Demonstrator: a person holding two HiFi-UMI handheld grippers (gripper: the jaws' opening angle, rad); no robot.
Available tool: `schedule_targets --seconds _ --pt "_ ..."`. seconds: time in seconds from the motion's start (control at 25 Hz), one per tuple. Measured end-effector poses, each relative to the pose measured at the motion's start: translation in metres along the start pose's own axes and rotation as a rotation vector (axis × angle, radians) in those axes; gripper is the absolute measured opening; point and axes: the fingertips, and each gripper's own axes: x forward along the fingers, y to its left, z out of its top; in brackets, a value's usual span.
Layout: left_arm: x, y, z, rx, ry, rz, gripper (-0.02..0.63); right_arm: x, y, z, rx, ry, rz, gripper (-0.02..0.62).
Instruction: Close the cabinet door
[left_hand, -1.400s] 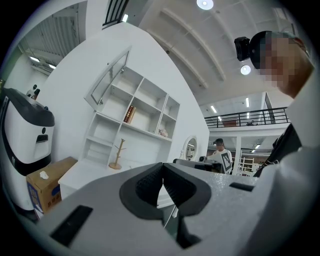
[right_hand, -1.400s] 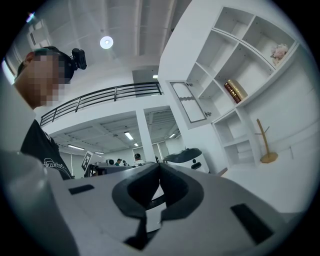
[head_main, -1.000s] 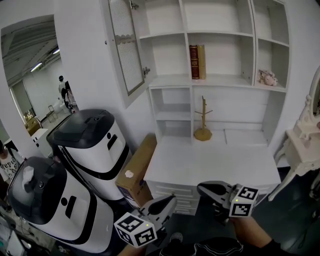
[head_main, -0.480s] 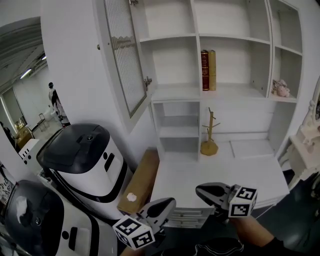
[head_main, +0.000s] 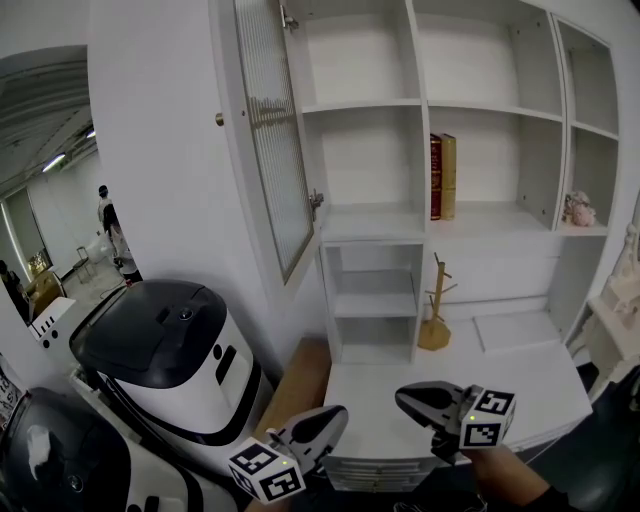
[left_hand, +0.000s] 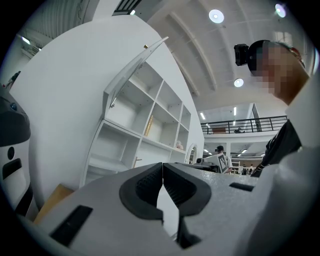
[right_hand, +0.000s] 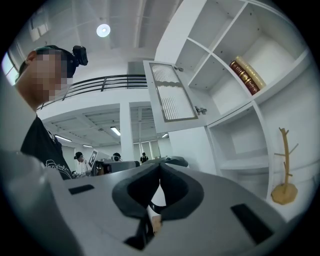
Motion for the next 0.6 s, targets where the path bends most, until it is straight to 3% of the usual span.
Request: schedule_targets --seconds 0.44,0.6 --pt "-0.001 0.035 0.021 0.022 -0.021 0.027 0.005 0.034 -0.022 0.022 -0.032 -0.005 0.073 0.004" --pt "-0.012 0.050 0.044 0.071 -0.047 0.047 0.006 0.043 -0.034 0.030 -0.021 -0.005 0.113 0.003"
